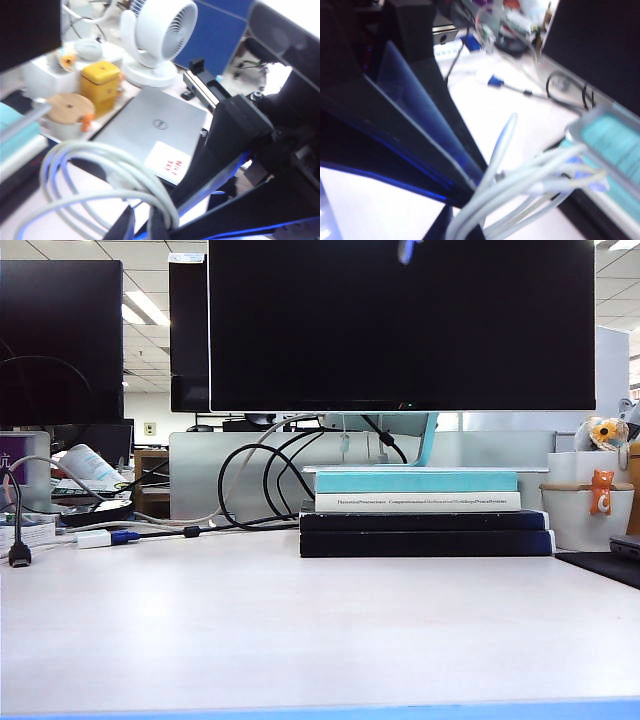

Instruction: Unfold the white charging cable into a straight cable.

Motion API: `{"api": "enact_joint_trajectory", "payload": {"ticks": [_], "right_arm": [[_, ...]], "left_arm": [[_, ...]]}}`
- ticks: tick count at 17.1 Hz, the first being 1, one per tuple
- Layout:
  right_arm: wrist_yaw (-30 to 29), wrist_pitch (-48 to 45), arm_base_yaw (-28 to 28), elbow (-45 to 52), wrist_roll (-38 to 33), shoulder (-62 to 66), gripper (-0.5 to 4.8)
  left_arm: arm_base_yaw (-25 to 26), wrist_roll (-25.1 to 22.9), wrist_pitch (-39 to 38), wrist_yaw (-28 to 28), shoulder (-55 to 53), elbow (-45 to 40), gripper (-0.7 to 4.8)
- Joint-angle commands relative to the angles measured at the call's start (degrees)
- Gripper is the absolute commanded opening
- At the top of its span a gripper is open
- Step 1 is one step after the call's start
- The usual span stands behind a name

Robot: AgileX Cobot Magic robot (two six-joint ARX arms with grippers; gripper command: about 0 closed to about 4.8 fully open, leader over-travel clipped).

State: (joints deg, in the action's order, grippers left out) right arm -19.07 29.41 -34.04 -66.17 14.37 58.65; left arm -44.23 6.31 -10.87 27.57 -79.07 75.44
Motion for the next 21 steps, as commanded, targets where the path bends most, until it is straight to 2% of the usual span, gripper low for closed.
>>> {"api": "enact_joint_trajectory", "payload": {"ticks": [1,6,9,12,13,14,15,16,17,18,21], "right_arm": [[0.83,-0.92,-0.35,-0.22,0.48,-0.09,-0.06],[2.10,-0.85,-0.33,-0.22,1.11,0.22,-0.06],[6.43,1.33,-0.31,-0.22,3.82,0.24,-0.06],[7.34,1.99,-0.31,-0.22,3.89,0.37,-0.06],[4.59,3.34,-0.37,-0.22,4.46,0.59,-0.06],[1.01,10.75,-0.50,-0.22,8.68,0.59,-0.06],[-1.07,13.22,-1.03,-0.22,8.83,0.63,-0.06],[-9.68,16.15,-1.03,-0.24,10.84,0.50,-0.06],[-15.43,18.12,-1.03,-0.26,12.17,0.50,-0.06],[-20.15,19.58,-1.03,-0.26,12.72,0.50,-0.06],[-32.04,22.03,-1.01,-0.28,12.94,0.48,-0.06]], "left_arm": [[-0.26,0.44,0.48,3.34,-0.85,0.17,4.79],[-0.13,-0.46,-6.95,3.17,1.22,0.20,4.79],[-0.15,-3.82,-12.41,2.08,4.61,0.20,4.79],[-0.11,-11.76,-17.33,-10.51,10.38,0.22,4.79],[0.15,-17.51,-17.07,-17.79,13.03,0.24,4.79],[3.04,-20.98,-16.61,-21.18,14.95,0.31,4.79],[4.50,-21.00,-16.76,-20.76,15.12,0.46,4.79],[8.70,-22.67,-17.81,-10.40,15.15,0.50,4.79],[10.47,-22.67,-18.32,-2.78,14.82,0.50,4.62],[12.15,-22.69,-18.99,1.57,14.80,0.50,4.36],[16.81,-25.75,-21.84,11.41,14.78,0.50,4.34]]}}
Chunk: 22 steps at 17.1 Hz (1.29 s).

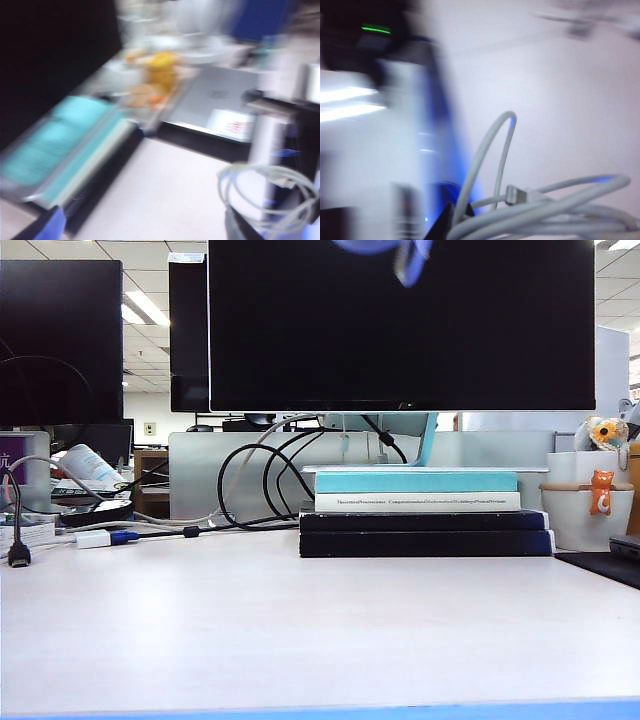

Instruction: Unfold the white charging cable into a straight cable.

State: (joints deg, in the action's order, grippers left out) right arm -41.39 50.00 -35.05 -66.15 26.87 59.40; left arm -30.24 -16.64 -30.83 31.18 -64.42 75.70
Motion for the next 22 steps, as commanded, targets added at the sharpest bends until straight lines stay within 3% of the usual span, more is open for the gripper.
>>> {"api": "enact_joint_trajectory", "payload": {"ticks": [1,2,4,6,7,9,10,12,13,15,18,19,22], "right_arm": [[-24.48,1.73,-0.02,-0.37,0.59,-0.46,-0.06],[-37.88,-0.52,-0.04,-0.37,0.52,-0.48,-0.06],[-38.29,-1.25,-0.02,-0.44,-0.09,-0.61,-0.06],[-38.21,-3.19,-0.04,-0.44,-0.11,-0.48,-0.06],[-38.25,-6.05,-0.04,-0.44,-1.16,-0.46,-0.06],[-38.80,-9.68,-0.04,-0.44,-4.11,-0.39,-0.06],[-42.47,-19.43,-0.07,-0.44,-12.70,-0.39,-0.06],[-44.35,-25.44,-0.09,-0.44,-17.97,-0.39,-0.06],[-45.35,-32.72,-2.97,-0.44,-22.23,-0.11,-0.06],[-43.60,-33.53,-3.63,-0.42,-22.25,0.79,-0.06],[-42.23,-34.69,-3.08,-0.39,-22.32,6.75,-0.06],[-41.64,-34.36,0.33,-0.39,-22.34,7.28,-0.06],[-41.66,-32.20,5.07,-0.39,-22.34,7.28,-0.06]], "left_arm": [[4.13,-7.37,-4.92,19.04,-0.76,0.24,4.33],[4.13,-7.37,-5.20,27.30,-2.84,0.24,4.32],[4.11,-7.37,-5.42,29.44,-3.96,0.24,4.31],[4.02,-6.91,-5.09,41.09,-5.92,0.24,4.29],[3.61,-6.91,-4.26,52.57,-7.10,0.24,4.29],[3.61,-6.93,-3.82,54.23,-7.78,0.24,4.26],[3.63,-6.95,-2.97,52.85,-9.49,0.24,3.16],[3.61,-7.02,-2.23,49.42,-10.67,0.24,2.99],[3.56,-6.78,2.25,54.31,-14.67,0.24,2.99],[2.45,-6.71,4.15,61.20,-15.67,0.24,2.99],[0.74,-5.40,5.16,61.61,-15.54,0.24,2.99],[0.76,-2.60,4.52,61.53,-15.47,0.24,2.99],[0.74,-1.79,4.39,61.61,-15.02,0.24,2.99]]}}
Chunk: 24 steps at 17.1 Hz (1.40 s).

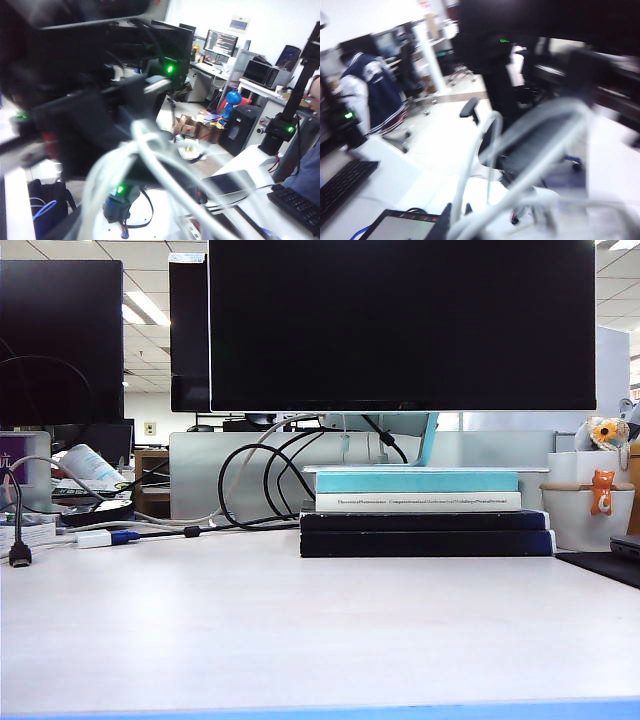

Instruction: Unfold the white charging cable into a straight cable.

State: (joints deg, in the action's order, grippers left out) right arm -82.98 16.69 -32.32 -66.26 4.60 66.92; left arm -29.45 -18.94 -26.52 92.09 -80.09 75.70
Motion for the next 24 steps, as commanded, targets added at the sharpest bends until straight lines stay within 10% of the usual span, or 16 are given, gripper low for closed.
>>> {"api": "enact_joint_trajectory", "payload": {"ticks": [1,3,4,7,10,11,17,22,23,24], "right_arm": [[-0.07,1.01,2.47,-0.28,-0.07,-0.26,-0.06],[0.83,0.98,2.47,-0.28,0.13,-0.24,-0.06],[1.05,0.96,2.47,-0.28,0.11,-0.24,-0.06],[3.69,0.85,2.56,-0.31,0.09,-0.39,-0.01],[11.89,1.05,4.02,-0.35,-0.26,-1.38,3.63],[18.29,1.09,4.02,-0.35,-0.35,-2.23,3.96],[47.50,2.10,4.00,-0.35,0.61,-8.61,4.01],[49.31,5.62,3.76,-0.35,-0.72,-13.05,3.99],[46.84,5.73,1.22,-0.35,-2.60,-13.29,1.98],[46.90,5.66,0.37,-0.35,-2.54,-13.27,1.42]], "left_arm": [[-0.04,0.52,0.02,0.68,0.68,0.24,2.99],[-0.04,0.50,0.07,0.59,0.68,0.24,2.98],[-0.04,-1.88,0.13,0.20,0.68,0.24,0.37],[-0.02,-2.08,0.85,-15.67,1.46,0.24,0.16],[0.00,-2.01,0.52,-30.51,2.40,0.24,0.11],[0.00,-1.79,0.48,-38.10,3.23,0.24,0.11],[0.00,-0.59,-0.46,-54.38,8.63,0.24,0.08],[-0.02,3.74,0.24,-53.70,12.57,0.24,0.07],[-0.04,9.49,2.23,-55.04,12.55,0.24,0.08],[-0.04,10.14,2.99,-55.15,12.50,0.24,0.08]]}}
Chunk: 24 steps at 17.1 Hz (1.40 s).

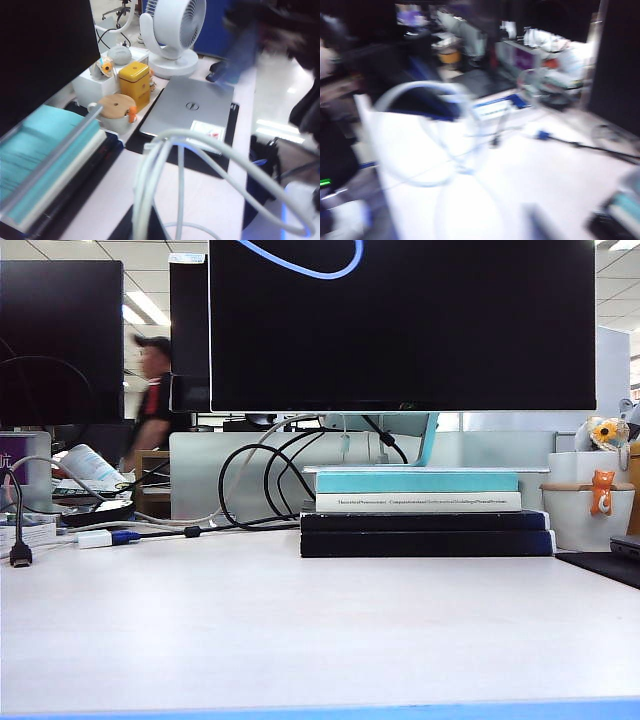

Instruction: Unfold the white charging cable into a straight cable.

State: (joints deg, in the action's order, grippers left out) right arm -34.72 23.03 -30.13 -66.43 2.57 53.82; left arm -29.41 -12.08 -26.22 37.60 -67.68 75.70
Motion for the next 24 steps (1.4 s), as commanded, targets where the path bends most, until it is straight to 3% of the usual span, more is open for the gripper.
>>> {"api": "enact_joint_trajectory", "payload": {"ticks": [1,5,6,7,9,10,11,13,14,15,18,20,21,24], "right_arm": [[-1.38,-0.94,-2.69,-0.17,-0.44,-0.15,1.15],[-1.25,-2.23,-4.35,-0.15,-0.46,0.09,1.17],[-1.29,-2.82,-4.39,-0.15,-0.46,0.11,1.18],[-1.42,-2.69,-4.87,-0.15,-0.70,0.11,1.81],[-1.49,-2.58,-5.03,-0.15,-0.74,0.13,1.79],[-1.49,-2.14,-5.03,-0.07,-1.09,0.17,1.06],[-1.44,-1.99,-5.01,-0.04,-1.07,0.24,0.85],[-1.60,-1.84,-5.01,-0.04,-1.07,0.26,0.97],[-3.17,-1.84,-4.98,-0.07,-1.07,0.26,1.48],[-5.25,-2.10,-4.98,-0.09,-1.07,0.20,1.73],[-7.17,-2.08,-4.87,-0.09,-1.05,-0.35,1.73],[-2.43,-1.68,-4.87,-0.09,-0.28,-0.55,1.73],[3.67,0.87,-4.87,-0.07,2.64,-0.48,1.73],[6.75,3.58,-4.85,-0.04,5.18,0.46,1.81]], "left_arm": [[-0.15,4.39,3.30,-2.34,0.09,0.24,0.08],[-3.21,5.68,3.17,-8.33,-0.28,0.24,0.07],[-6.58,6.75,3.19,-9.53,-0.96,0.24,0.07],[-11.23,5.44,3.56,-18.08,-2.32,0.24,0.07],[-12.55,6.62,5.53,-17.88,-3.76,0.24,0.07],[-12.59,6.80,6.78,-17.88,-4.09,0.24,0.07],[-12.59,8.04,8.57,-15.80,-4.09,0.24,0.07],[-12.59,9.29,9.94,-13.18,-4.09,0.24,0.07],[-12.57,9.07,9.29,-13.46,-4.13,0.24,0.07],[-12.57,8.39,8.46,-14.56,-4.33,0.24,0.07],[-12.57,4.81,2.93,-20.31,-4.68,0.24,0.07],[-12.57,3.06,1.40,-23.54,-4.63,0.24,0.07],[-12.57,2.80,1.38,-23.41,-4.52,0.24,0.07],[-12.57,2.95,2.14,-21.53,-4.48,0.24,0.07]]}}
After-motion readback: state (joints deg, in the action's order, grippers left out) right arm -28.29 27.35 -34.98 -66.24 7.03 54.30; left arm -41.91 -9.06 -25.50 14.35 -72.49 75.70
